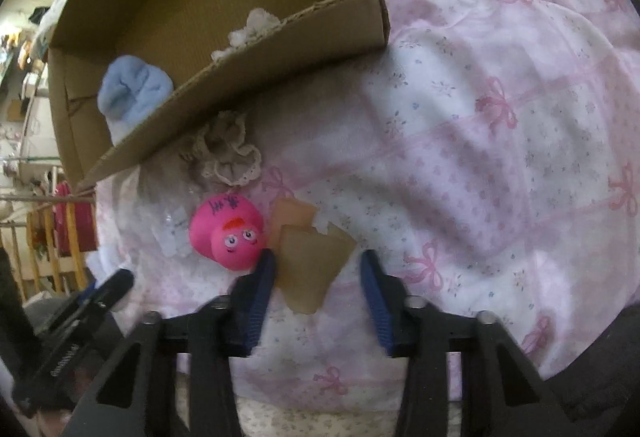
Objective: Organize soft objects
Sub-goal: 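Grasp the white sock with the left gripper while the right gripper grasps the tan card, then carry the white sock and tan card into the box and open both grippers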
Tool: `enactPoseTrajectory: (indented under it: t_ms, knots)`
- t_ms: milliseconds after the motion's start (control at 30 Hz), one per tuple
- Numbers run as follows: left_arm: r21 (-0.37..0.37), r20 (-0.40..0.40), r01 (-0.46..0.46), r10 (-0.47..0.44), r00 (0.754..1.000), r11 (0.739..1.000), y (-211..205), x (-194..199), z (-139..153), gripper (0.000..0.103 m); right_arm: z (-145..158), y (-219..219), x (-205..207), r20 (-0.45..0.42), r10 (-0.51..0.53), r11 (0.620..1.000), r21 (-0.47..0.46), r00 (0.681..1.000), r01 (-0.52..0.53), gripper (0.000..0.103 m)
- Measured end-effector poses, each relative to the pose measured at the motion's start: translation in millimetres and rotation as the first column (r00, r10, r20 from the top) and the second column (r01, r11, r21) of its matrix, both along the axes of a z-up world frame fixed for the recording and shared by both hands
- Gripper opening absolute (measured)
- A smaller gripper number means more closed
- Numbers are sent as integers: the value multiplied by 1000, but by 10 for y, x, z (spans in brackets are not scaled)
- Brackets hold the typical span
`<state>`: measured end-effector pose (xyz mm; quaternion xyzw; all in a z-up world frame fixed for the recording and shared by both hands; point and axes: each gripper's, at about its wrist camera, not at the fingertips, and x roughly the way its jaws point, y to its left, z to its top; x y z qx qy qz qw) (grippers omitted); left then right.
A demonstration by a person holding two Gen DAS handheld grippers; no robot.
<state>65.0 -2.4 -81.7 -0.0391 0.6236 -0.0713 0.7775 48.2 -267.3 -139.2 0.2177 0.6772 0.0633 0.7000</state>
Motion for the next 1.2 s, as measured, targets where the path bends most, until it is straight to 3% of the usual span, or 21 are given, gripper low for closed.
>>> enactPoseTrajectory:
  t_ms: [33, 67, 267, 433, 733, 1000, 1200]
  knots:
    - [-3, 0, -7, 7, 1000, 1000, 31, -4, 12, 25, 12, -12, -3, 4, -3, 1000, 6, 1000, 3, 23]
    - [-4, 1, -12, 12, 1000, 1000, 26, -24, 7, 25, 37, -21, -16, 10, -3, 1000, 8, 1000, 3, 10]
    - [-5, 10, -49, 49, 999, 999, 36, -26, -7, 25, 374, -98, -109, 126, -6, 999, 55, 992, -1, 10]
    - [8, 34, -62, 62, 998, 998, 35, -27, 27, 25, 696, -92, -155, 265, -26, 995, 97, 964, 0, 10]
    - [13, 53, -104, 103, 993, 994, 131, -22, 67, 25, 741, -12, -121, 305, -15, 993, 113, 952, -20, 10]
    - [13, 126, -143, 140, 982, 990, 206, -22, 240, 25, 1132, 43, -150, 465, -30, 983, 175, 885, -59, 10]
    - [-13, 178, -166, 166, 970, 986, 250, 47, 473, 25, 1335, 81, -130, 520, -20, 977, 193, 854, -94, 10]
